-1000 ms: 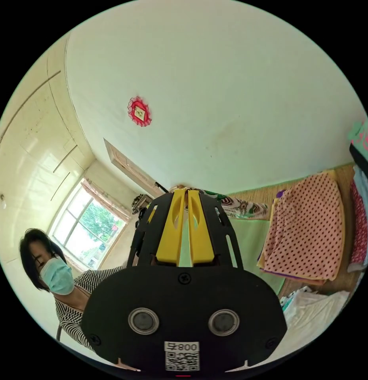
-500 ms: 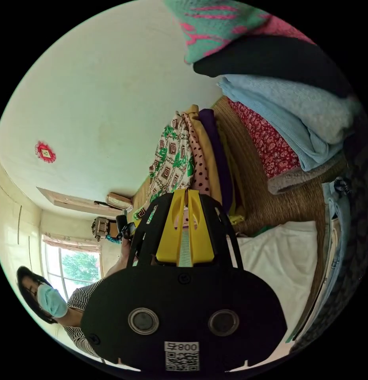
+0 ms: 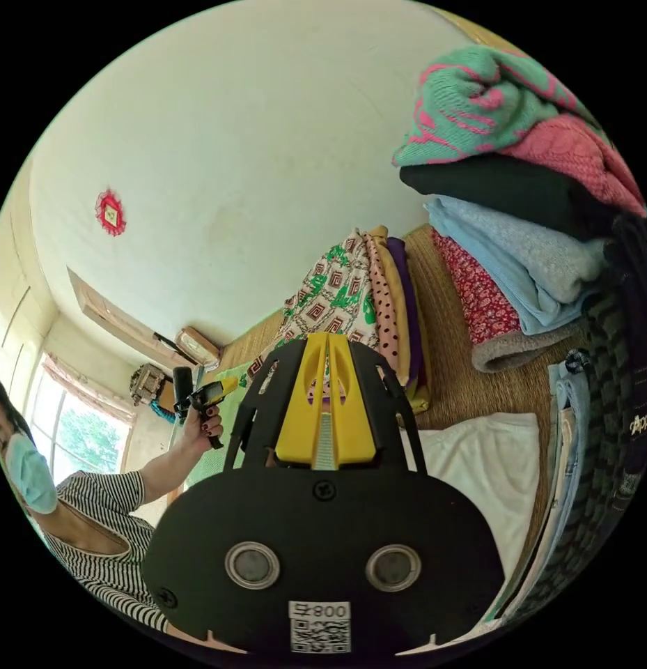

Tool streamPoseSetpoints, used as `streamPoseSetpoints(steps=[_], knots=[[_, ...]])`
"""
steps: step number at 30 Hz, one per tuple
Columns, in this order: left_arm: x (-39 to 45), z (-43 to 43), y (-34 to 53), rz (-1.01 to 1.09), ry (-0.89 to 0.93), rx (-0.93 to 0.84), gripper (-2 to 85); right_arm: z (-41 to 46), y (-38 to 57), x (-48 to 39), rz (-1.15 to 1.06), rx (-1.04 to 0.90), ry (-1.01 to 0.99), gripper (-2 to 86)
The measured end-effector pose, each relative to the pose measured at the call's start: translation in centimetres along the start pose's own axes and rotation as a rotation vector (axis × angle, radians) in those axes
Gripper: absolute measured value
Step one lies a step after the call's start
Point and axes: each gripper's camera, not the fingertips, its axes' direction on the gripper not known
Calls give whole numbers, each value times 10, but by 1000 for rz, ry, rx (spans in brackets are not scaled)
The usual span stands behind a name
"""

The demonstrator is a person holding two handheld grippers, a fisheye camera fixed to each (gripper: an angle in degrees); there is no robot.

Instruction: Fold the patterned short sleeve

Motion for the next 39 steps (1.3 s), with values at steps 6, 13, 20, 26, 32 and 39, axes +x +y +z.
streamPoseSetpoints(steps=[6,13,20,26,32,39], knots=[[2,59,-15,-8,-142,-145,3,57,-1,-7,60,-156,246,0],[45,42,24,104,-40,-93,1,9,48,-60,-47,40,109,0],[93,48,177,253,-343,-462,1,-36,238,-155,-162,89,195,1],[113,70,306,176,-608,-726,2,64,382,-227,-165,-301,428,0],[122,79,332,149,-661,-617,4,125,429,-261,-263,-395,677,0],[109,72,352,65,-575,-564,3,106,431,-260,-146,-371,567,3]])
